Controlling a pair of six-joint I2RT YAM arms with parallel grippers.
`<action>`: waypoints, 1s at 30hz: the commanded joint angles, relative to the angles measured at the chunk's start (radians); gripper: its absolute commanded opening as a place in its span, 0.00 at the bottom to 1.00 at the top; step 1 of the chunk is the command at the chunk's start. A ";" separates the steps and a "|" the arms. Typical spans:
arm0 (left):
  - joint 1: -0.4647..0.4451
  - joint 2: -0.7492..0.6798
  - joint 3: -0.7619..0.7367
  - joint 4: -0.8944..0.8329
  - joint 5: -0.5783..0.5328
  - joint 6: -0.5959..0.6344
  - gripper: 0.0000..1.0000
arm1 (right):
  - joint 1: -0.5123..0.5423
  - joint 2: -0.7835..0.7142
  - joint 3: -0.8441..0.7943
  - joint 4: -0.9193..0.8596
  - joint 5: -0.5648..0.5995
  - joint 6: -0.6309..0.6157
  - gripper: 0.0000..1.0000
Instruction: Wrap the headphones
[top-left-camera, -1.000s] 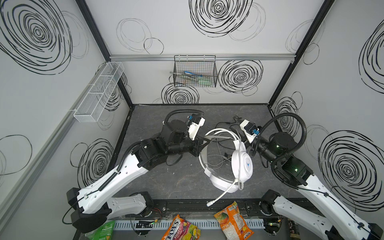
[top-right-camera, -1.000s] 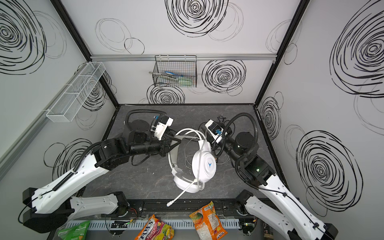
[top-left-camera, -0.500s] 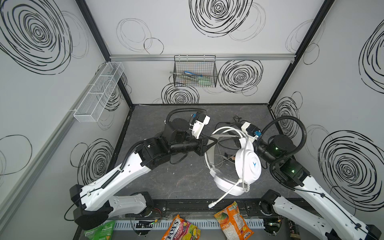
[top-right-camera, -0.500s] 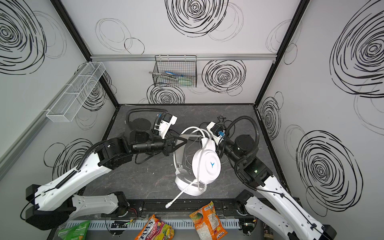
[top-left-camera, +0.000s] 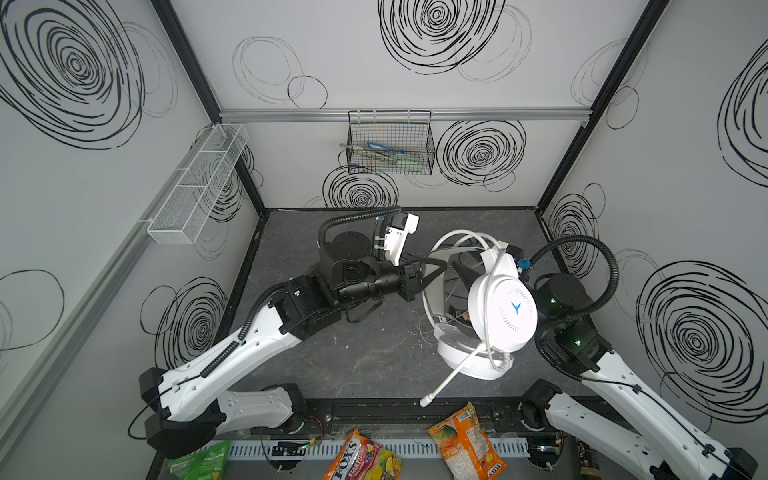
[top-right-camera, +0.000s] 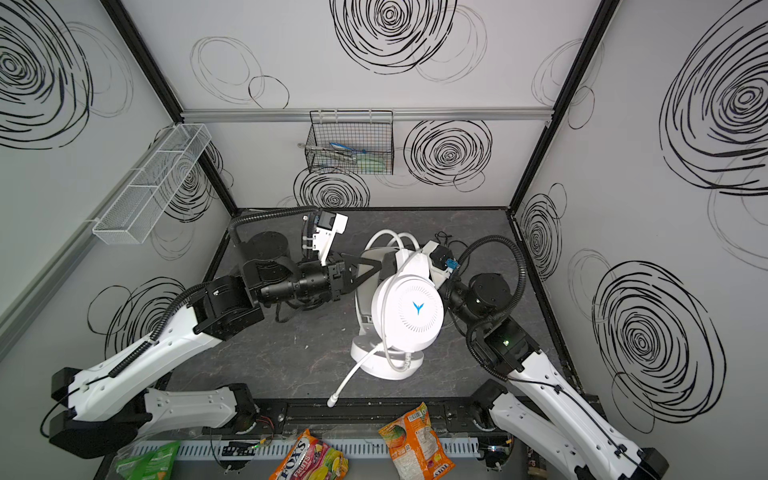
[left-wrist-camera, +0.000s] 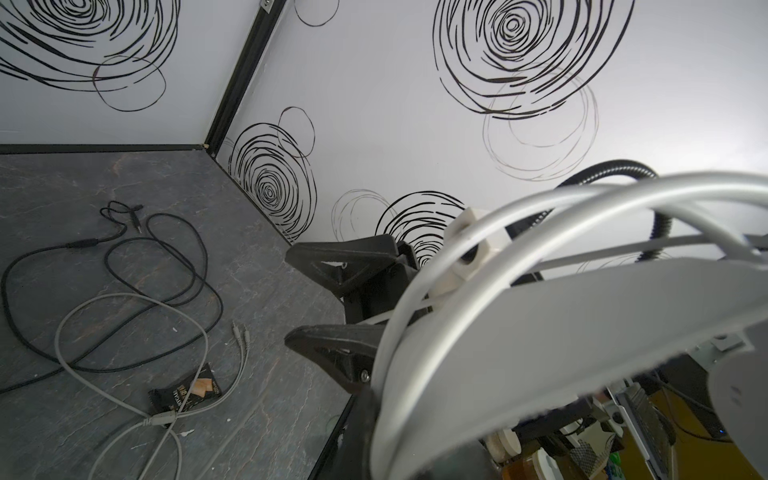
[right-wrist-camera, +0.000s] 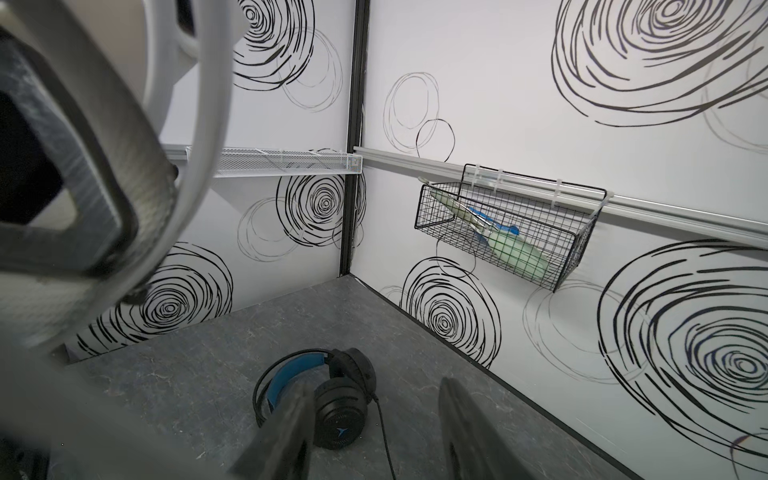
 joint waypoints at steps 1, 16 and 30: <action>-0.017 0.002 0.080 0.168 -0.047 -0.057 0.00 | -0.007 -0.002 -0.026 0.096 -0.033 0.076 0.53; -0.059 0.039 0.183 0.190 -0.265 -0.080 0.00 | -0.021 0.062 -0.135 0.271 -0.116 0.234 0.56; -0.075 0.064 0.217 0.213 -0.321 -0.087 0.00 | -0.019 0.116 -0.227 0.326 -0.165 0.334 0.53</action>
